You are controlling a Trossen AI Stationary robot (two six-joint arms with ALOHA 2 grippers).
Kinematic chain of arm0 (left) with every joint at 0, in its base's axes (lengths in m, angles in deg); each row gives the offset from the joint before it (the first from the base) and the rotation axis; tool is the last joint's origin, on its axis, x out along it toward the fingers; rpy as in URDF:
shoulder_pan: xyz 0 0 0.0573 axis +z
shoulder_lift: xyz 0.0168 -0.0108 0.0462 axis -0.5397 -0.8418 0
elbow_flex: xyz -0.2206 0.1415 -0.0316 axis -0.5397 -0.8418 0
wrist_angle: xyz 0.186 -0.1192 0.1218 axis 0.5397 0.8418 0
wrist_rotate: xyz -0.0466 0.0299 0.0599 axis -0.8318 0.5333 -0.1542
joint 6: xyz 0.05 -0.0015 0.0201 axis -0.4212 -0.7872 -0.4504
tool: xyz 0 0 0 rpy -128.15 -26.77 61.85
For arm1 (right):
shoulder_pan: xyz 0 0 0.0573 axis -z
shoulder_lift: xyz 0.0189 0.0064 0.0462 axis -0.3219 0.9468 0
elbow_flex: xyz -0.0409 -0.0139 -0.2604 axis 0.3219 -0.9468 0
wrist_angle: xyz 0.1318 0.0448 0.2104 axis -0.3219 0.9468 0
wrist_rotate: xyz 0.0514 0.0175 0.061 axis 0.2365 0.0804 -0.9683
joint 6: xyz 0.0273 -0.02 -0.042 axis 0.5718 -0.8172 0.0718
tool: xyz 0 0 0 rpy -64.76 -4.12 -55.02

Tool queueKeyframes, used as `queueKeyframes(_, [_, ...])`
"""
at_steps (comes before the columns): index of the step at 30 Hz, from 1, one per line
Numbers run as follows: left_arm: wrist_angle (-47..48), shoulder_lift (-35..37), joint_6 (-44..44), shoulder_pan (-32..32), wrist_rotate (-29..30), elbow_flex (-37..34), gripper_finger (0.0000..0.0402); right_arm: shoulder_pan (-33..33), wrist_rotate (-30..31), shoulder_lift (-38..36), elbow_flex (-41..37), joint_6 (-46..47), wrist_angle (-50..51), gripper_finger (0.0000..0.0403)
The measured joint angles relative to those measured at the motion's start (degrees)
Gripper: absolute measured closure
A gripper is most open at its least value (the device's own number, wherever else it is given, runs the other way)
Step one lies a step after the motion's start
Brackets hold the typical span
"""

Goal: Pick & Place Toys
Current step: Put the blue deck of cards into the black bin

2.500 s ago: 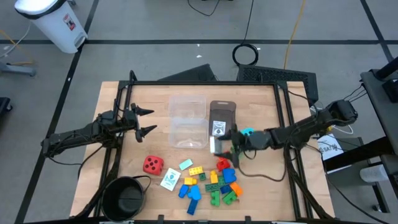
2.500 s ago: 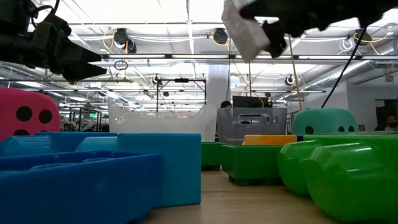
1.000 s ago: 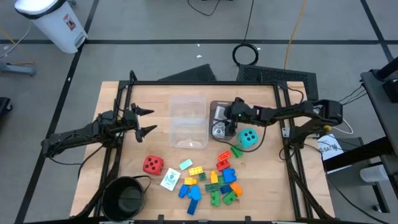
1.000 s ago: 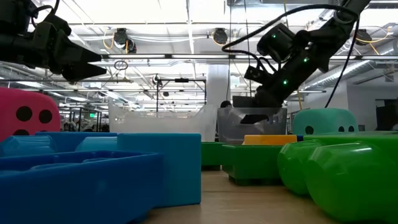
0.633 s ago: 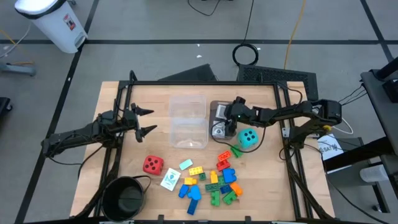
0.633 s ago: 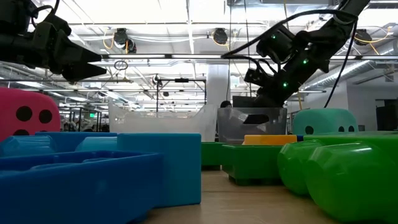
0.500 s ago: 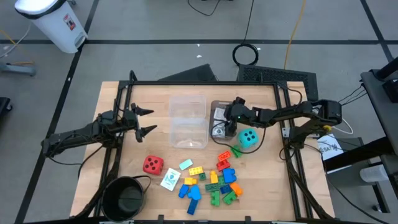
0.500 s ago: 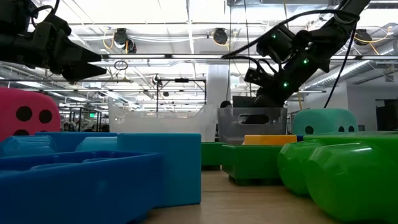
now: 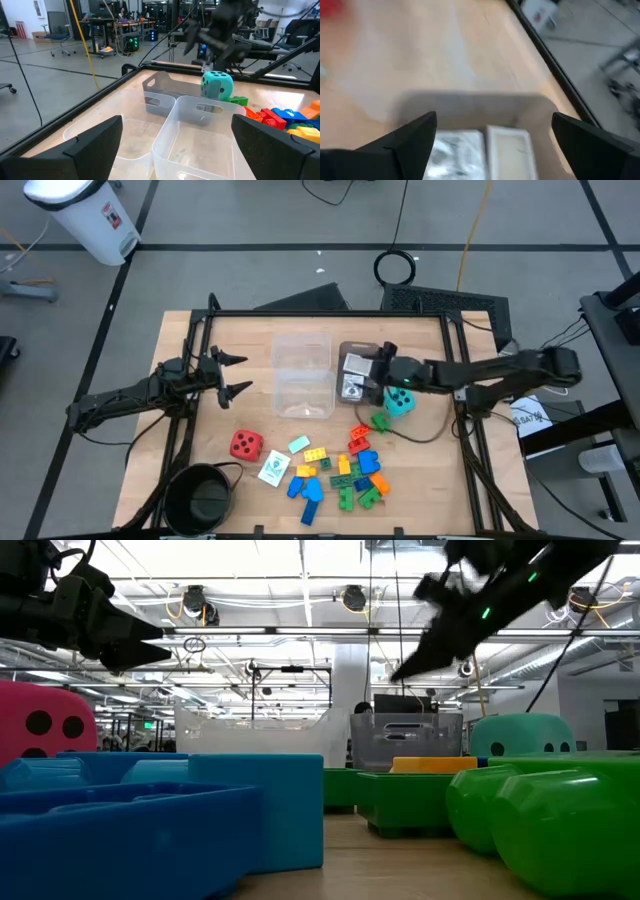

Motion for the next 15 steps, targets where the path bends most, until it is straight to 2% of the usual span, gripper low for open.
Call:
queueKeyframes(2, [0.0,0.0,0.0,0.0,0.0,0.0,0.0023,-2.3,-1.4,-4.1,0.0,4.3,1.3,0.0040])
queueKeyframes(8, [0.0,0.0,0.0,0.0,0.0,0.0,0.0023,-7.7,-11.2,-12.3,-5.5,10.4,-1.5,0.0040])
queueKeyframes(15, [0.0,0.0,0.0,0.0,0.0,0.0,0.0023,-14.7,-12.0,-16.6,-15.9,15.8,-8.6,0.0041])
